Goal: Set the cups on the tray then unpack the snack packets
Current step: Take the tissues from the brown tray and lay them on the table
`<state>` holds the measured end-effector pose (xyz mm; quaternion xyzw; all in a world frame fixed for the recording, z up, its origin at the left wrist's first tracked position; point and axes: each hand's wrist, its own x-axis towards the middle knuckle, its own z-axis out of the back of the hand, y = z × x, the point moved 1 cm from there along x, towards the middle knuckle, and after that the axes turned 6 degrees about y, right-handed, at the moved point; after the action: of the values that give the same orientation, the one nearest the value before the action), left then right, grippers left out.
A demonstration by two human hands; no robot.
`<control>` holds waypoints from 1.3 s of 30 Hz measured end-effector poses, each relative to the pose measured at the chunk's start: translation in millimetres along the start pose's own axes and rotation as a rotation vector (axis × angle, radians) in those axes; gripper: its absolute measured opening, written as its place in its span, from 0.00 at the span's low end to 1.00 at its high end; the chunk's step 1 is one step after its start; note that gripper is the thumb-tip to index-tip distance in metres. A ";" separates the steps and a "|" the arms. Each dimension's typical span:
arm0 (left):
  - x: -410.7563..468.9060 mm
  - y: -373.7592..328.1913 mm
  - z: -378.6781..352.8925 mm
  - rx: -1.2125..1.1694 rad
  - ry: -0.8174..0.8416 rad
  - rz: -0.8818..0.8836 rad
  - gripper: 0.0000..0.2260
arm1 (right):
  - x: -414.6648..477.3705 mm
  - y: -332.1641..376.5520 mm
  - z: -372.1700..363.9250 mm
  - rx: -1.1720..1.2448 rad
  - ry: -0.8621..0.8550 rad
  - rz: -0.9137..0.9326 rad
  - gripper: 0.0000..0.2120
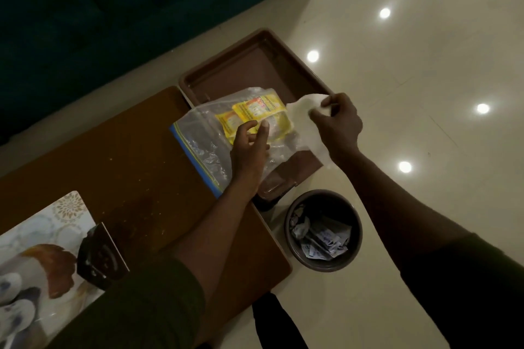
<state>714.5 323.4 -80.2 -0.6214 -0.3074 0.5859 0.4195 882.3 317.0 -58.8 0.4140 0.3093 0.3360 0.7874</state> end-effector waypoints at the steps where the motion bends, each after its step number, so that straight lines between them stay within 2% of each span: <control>1: 0.3 -4.6 2.3 -0.200 0.038 0.105 0.20 | -7.1 10.7 -5.8 0.105 0.076 0.014 0.14; 3: -1.1 -13.2 14.0 -0.490 0.103 0.224 0.23 | -25.2 29.2 -19.9 0.332 0.235 -0.034 0.20; 6: 0.2 -25.1 46.3 -0.729 0.165 0.241 0.24 | -56.3 48.0 -45.3 0.570 0.438 -0.236 0.26; 8: 0.5 -31.5 70.3 -0.797 0.171 0.244 0.21 | -78.5 53.7 -69.2 0.590 0.533 -0.292 0.27; 10: -2.3 -34.7 89.3 -0.860 0.171 0.226 0.14 | -103.3 59.8 -92.8 0.534 0.578 -0.261 0.27; 12: -6.5 -33.5 105.1 -0.893 0.177 0.183 0.13 | -121.9 64.6 -109.5 0.480 0.589 -0.236 0.28; 16: -15.9 -20.7 157.1 -0.957 0.118 0.069 0.06 | -147.2 67.1 -132.1 0.651 0.687 -0.305 0.22; 18: -22.7 -13.6 180.3 -0.973 0.086 0.032 0.06 | -163.9 67.0 -145.1 0.654 0.768 -0.373 0.21; 22: -38.6 -5.3 220.9 -0.777 0.050 0.111 0.07 | -189.8 68.9 -168.7 0.559 0.789 -0.377 0.21; 24: -45.8 -1.4 256.1 -0.582 0.014 0.179 0.10 | -200.9 69.6 -177.6 0.436 0.725 -0.278 0.19; 27: -60.8 5.0 307.7 -0.288 0.064 0.255 0.15 | -230.4 69.0 -194.6 0.289 0.700 -0.131 0.19; 31: -74.2 18.8 345.0 -0.159 0.052 0.281 0.17 | -275.7 63.5 -225.2 0.066 0.749 0.058 0.21; 35: -78.8 33.9 367.6 0.009 -0.010 0.277 0.18 | -307.0 56.6 -247.9 -0.051 0.686 0.120 0.17; 39: -82.7 47.2 382.0 0.134 0.009 0.254 0.14 | -322.9 53.1 -260.8 -0.110 0.687 0.180 0.13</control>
<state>322.4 291.0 -68.1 -0.6285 -0.1845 0.6508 0.3840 480.0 202.2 -67.2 0.2596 0.4999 0.5395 0.6258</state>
